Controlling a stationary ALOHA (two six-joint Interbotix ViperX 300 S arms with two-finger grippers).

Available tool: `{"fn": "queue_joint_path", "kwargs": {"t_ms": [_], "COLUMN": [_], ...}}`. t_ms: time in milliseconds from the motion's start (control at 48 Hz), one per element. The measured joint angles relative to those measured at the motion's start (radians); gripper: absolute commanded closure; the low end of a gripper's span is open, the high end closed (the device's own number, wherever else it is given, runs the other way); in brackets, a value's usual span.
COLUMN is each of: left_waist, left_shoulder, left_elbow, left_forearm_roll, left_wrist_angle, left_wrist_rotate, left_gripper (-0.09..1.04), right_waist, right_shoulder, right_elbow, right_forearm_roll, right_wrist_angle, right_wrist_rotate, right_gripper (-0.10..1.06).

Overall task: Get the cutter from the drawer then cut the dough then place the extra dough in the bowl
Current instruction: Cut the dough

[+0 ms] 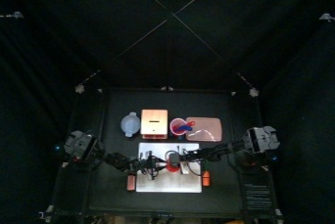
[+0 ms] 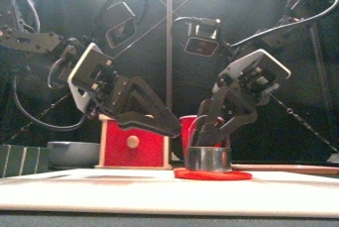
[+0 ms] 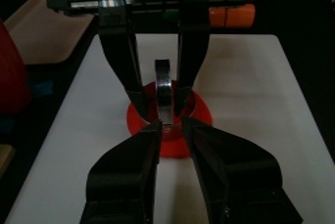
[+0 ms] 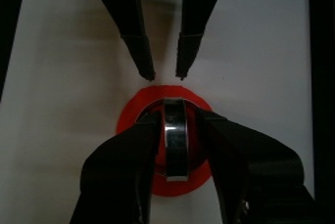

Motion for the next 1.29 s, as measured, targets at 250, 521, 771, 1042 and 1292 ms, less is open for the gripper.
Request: {"fn": "queue_joint_path", "kwargs": {"t_ms": [250, 521, 771, 1042, 1292], "left_waist": [0.023, 0.058, 0.071, 0.074, 0.074], "left_shoulder": [0.028, 0.054, 0.055, 0.055, 0.057], "left_elbow": [-0.014, -0.038, -0.055, -0.060, -0.060], "left_forearm_roll": [0.000, -0.015, -0.025, -0.026, -0.026], "left_wrist_angle": [0.021, 0.075, 0.135, 0.156, 0.158], "left_wrist_rotate": [-0.002, -0.002, 0.003, 0.002, -0.002], "left_gripper": [0.28, 0.28, 0.39, 0.44, 0.44], "right_waist": [0.000, 0.000, 0.002, 0.002, 0.003], "right_shoulder": [-0.018, -0.043, -0.044, -0.044, -0.044], "right_elbow": [-0.035, -0.046, -0.052, -0.074, -0.101], "right_forearm_roll": [-0.002, 0.000, 0.003, 0.003, 0.002], "right_wrist_angle": [0.132, 0.199, 0.221, 0.236, 0.302], "right_wrist_rotate": [0.002, 0.003, 0.003, 0.003, 0.003], "right_gripper": [0.22, 0.22, 0.22, 0.22, 0.23]}}
